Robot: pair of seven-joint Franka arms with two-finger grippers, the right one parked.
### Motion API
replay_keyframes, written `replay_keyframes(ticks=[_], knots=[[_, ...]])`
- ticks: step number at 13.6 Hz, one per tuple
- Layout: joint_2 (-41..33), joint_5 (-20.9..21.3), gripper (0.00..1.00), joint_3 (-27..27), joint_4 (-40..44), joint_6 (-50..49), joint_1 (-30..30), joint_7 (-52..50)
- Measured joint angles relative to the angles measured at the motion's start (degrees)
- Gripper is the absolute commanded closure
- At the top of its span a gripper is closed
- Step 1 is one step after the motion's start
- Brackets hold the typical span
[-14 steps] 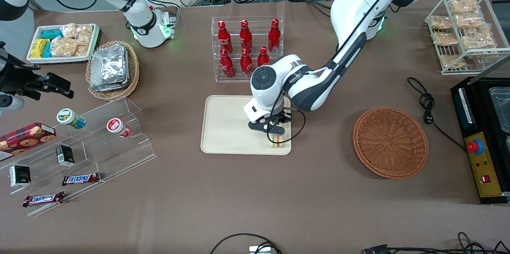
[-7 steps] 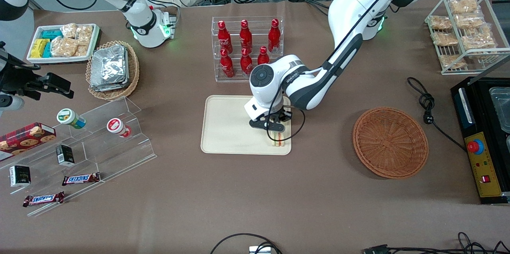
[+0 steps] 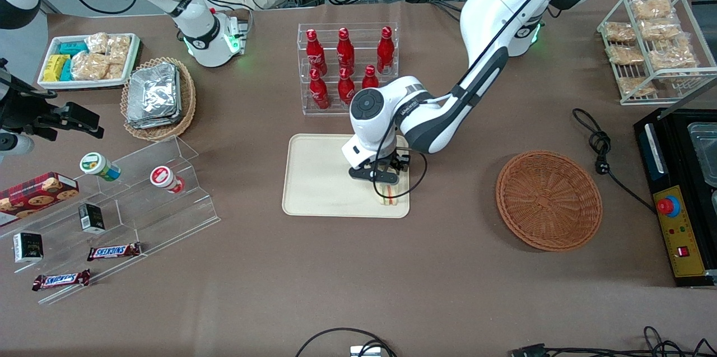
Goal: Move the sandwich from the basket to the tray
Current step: 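Lower the sandwich onto the tray and open the left gripper, then raise the left gripper away from the sandwich on the tray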
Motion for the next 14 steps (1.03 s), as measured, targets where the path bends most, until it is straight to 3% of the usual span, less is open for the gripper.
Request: replay_keyframes(ticks=[5,8,10,14], knots=[[-0.89,0.03,0.0,0.04,0.28,0.94,0.15,-0.06],[-5.02,-1.12,0.0,0.2,1.15,1.18,1.92,0.07],[-9.55,-6.94,0.0,0.93,1.46,0.92,4.06,3.65],[-19.56,-21.45,0.0,9.9,1.5,-4.75,8.15,18.74]])
